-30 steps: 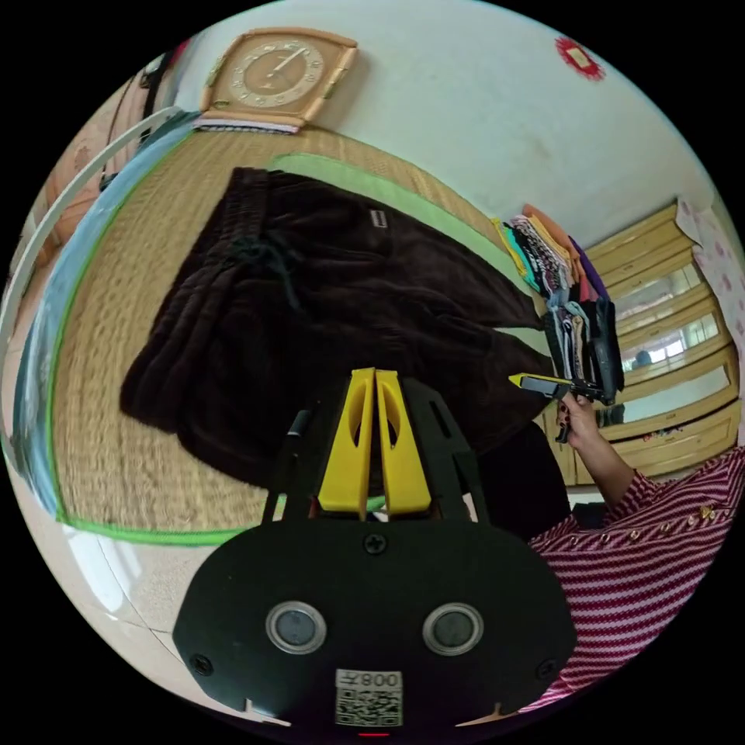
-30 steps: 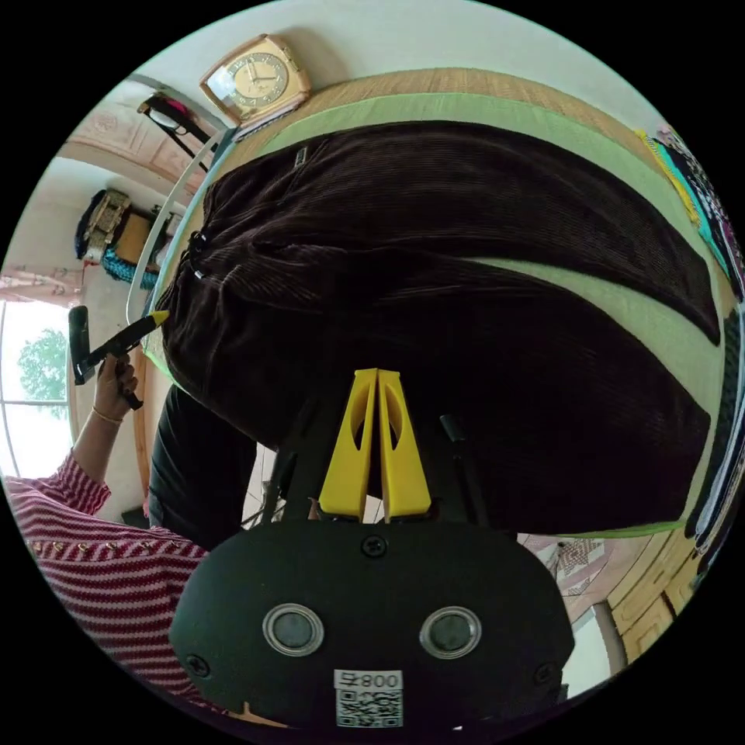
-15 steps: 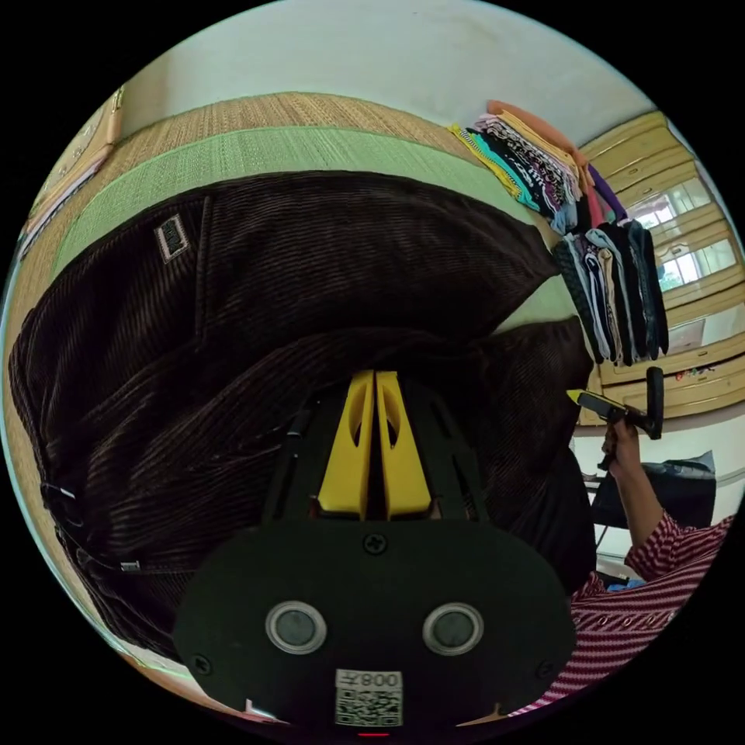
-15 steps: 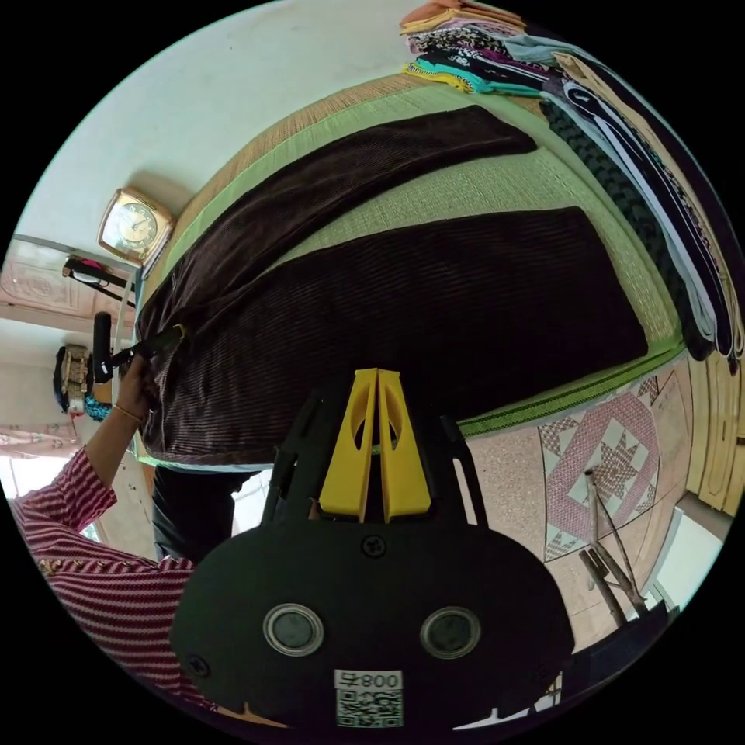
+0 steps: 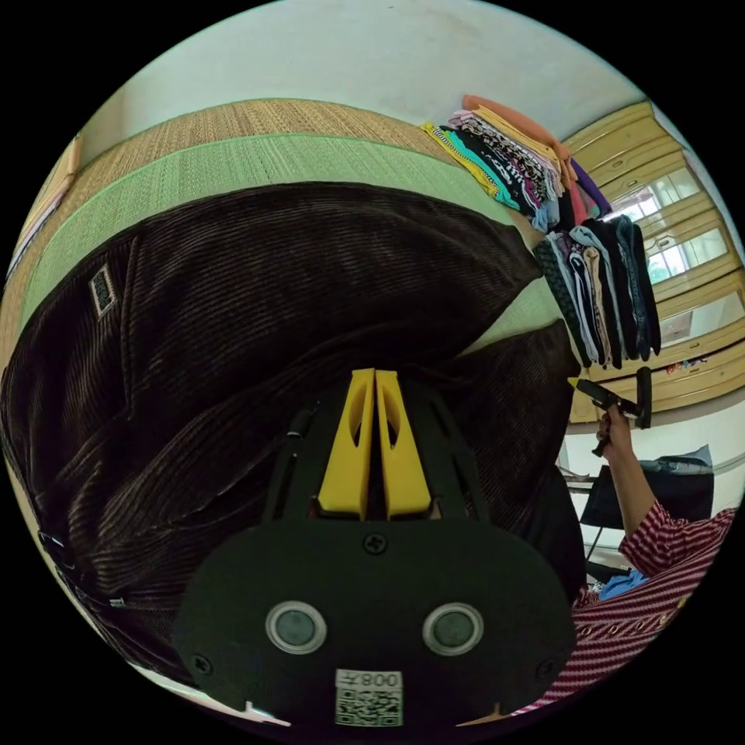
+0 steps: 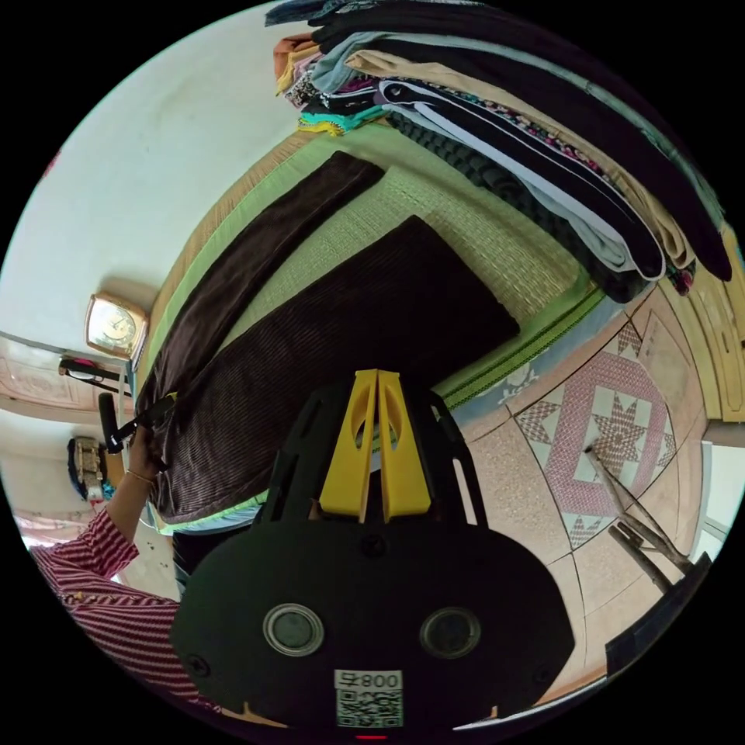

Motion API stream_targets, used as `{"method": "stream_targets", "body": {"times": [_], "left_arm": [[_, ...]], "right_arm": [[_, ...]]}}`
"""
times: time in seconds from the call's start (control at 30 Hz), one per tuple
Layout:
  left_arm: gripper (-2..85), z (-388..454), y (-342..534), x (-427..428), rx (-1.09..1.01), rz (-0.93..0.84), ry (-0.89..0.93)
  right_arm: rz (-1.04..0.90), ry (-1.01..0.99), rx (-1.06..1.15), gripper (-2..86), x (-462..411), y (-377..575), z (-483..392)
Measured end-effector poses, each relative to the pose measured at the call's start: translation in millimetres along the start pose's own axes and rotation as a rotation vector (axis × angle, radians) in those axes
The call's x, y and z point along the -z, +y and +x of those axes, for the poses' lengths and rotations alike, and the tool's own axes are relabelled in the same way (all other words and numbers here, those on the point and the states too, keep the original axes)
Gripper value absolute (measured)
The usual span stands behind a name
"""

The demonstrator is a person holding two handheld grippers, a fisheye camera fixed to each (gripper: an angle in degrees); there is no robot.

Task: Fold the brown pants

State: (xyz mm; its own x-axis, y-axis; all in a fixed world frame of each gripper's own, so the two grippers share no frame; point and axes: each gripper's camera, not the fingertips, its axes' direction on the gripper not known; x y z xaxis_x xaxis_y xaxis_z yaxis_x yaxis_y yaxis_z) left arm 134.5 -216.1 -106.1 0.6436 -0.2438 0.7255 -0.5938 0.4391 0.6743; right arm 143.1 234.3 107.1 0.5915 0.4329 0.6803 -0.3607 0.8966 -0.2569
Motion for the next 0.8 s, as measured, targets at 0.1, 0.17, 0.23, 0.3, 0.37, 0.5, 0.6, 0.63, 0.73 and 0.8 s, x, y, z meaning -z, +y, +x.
{"method": "stream_targets", "body": {"times": [0.1,0.17,0.23,0.3,0.37,0.5,0.6,0.63,0.73,0.8], "left_arm": [[0.0,3.5,3.3,12.4,0.002,-0.014,-0.004],[0.0,5.2,12.0,26.3,0.002,-0.005,0.032],[0.0,7.2,21.8,40.8,-0.016,0.049,0.053],[0.0,6.3,28.6,42.5,-0.014,-0.006,0.001],[0.0,-1.2,38.5,50.3,0.011,-0.034,0.054],[0.1,-14.8,64.9,90.9,0.040,0.100,0.120],[0.1,-40.4,90.9,123.2,0.075,0.159,0.107],[0.1,-54.2,100.7,135.9,0.097,0.171,0.093],[0.5,-89.9,122.3,170.3,0.149,0.205,0.036],[0.8,-109.5,132.1,191.4,0.164,0.221,-0.017]], "right_arm": [[-0.014,0.020,0.014,-0.1,-3.8,-10.9,8.5],[-0.011,-0.016,-0.005,-0.1,-5.8,-12.1,17.0],[0.002,-0.047,-0.031,0.0,-7.7,-10.8,23.6],[0.010,-0.035,-0.027,0.0,-9.5,-10.0,21.7],[0.017,-0.027,-0.037,0.0,-10.8,-10.6,17.5],[0.070,-0.042,0.068,0.2,-5.4,-15.3,-29.1],[0.043,-0.134,0.223,0.4,-22.7,-29.2,-90.9],[0.029,-0.171,0.282,0.7,-33.1,-36.5,-119.5],[-0.011,-0.255,0.422,1.8,-64.9,-57.1,-197.2],[-0.047,-0.299,0.505,2.7,-86.8,-69.6,-248.7]]}}
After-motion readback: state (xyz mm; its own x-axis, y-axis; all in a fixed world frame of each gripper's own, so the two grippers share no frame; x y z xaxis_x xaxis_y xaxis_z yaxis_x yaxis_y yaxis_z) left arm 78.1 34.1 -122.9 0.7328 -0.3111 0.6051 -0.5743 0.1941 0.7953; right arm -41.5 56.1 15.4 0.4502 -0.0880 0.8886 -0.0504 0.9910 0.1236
